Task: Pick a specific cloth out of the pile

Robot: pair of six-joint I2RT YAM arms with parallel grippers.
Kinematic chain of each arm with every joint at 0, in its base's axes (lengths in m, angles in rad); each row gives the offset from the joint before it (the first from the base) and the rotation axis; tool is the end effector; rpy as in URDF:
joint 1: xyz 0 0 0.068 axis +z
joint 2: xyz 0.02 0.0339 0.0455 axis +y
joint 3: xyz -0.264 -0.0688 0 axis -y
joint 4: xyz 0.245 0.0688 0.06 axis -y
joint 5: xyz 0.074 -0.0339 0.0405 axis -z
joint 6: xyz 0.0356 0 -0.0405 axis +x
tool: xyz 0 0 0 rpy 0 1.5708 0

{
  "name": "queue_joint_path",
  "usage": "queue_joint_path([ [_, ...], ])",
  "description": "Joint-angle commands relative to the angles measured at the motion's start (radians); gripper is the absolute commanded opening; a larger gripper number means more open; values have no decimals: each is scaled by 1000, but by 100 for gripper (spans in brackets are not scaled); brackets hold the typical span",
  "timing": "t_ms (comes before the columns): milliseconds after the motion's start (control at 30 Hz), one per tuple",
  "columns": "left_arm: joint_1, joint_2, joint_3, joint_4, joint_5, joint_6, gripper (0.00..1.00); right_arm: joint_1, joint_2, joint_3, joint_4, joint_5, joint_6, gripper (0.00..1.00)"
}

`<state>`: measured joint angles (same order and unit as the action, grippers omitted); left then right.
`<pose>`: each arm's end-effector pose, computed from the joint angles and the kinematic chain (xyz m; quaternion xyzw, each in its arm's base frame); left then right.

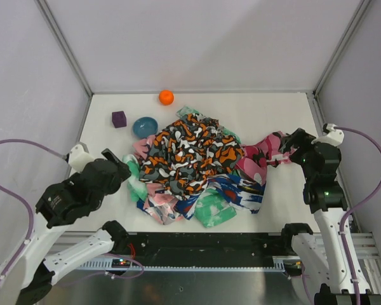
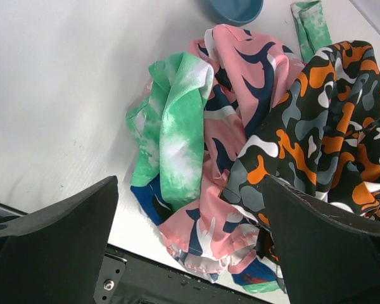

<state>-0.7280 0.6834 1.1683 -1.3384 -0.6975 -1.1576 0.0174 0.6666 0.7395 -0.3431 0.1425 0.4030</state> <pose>0.0680 -0.0299 0.3712 -0.3048 0.8342 -0.0789 0.4527 0.1578 -0.0023 0.3253 0.1944 0.7709 0.0706 0.6024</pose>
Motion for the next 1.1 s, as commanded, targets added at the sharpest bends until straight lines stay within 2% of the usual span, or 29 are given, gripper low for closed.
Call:
queue_joint_path([
  [0, 6, -46, -14, 16, -50, 32, 100, -3, -38, 5, 145, -196, -87, 99],
  [100, 7, -76, -53, 99, -14, 97, 100, 1, -46, 5, 228, -440, -160, 99],
  [167, 6, -76, -83, 178, 22, 150, 100, 50, -46, 5, 274, -568, -225, 99],
  [233, 6, -60, -108, 238, 51, 192, 100, 166, -37, 7, 290, -597, -322, 99],
  [267, 6, -49, -120, 266, 65, 209, 100, 265, -28, 10, 287, -590, -388, 99],
  [400, 7, -30, -195, 422, 140, 310, 100, 712, 69, 24, 222, -412, -678, 99],
  [500, 13, -39, -280, 602, 211, 396, 100, 1028, 221, 31, 186, -238, -898, 99],
  [567, 33, -44, -313, 684, 274, 442, 100, 1188, 335, 59, 181, -89, -996, 99],
  [633, 65, -57, -334, 740, 324, 471, 100, 1288, 434, 85, 182, -23, -1059, 99],
  [733, 121, -83, -377, 806, 422, 499, 100, 1350, 574, 120, 206, -25, -1110, 99],
  [833, 161, -108, -414, 822, 458, 485, 100, 1375, 697, 192, 171, -29, -1132, 99],
  [1067, 170, -223, -479, 812, 449, 415, 100, 1382, 967, 283, 233, 188, -1171, 99],
])
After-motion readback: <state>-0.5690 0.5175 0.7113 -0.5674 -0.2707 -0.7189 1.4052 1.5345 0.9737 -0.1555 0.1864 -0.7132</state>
